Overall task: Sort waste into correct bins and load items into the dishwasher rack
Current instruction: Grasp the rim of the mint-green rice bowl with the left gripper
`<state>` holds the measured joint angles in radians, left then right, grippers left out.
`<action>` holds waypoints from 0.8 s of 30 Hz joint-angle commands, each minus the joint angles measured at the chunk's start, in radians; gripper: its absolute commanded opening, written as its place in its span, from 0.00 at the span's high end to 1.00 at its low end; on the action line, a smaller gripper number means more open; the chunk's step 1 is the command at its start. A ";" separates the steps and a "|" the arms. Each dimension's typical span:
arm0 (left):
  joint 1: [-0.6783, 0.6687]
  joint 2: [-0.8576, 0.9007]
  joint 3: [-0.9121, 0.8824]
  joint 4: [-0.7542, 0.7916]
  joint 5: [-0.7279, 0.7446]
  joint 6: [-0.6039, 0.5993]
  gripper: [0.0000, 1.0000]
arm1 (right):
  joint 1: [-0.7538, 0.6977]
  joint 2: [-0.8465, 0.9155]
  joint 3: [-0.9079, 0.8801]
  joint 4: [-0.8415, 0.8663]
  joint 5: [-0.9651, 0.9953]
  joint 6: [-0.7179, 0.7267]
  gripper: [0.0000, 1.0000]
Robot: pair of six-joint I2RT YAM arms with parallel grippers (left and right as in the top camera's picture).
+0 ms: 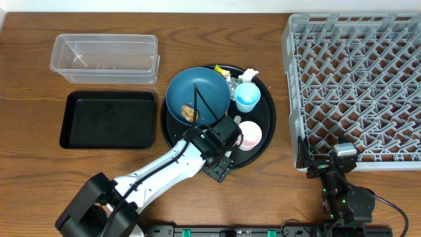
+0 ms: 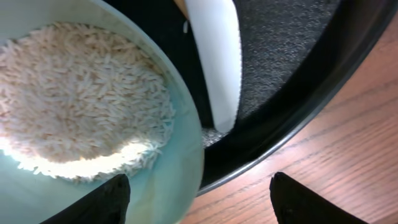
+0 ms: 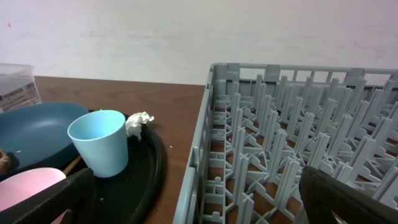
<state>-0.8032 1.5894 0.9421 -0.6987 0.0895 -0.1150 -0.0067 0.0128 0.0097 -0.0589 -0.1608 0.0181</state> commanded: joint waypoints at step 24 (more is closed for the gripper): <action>-0.001 0.040 0.011 0.031 -0.058 -0.005 0.78 | -0.009 0.000 -0.004 -0.001 -0.001 0.011 0.01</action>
<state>-0.8032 1.6196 0.9421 -0.6693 0.0448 -0.1234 -0.0067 0.0128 0.0097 -0.0589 -0.1612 0.0185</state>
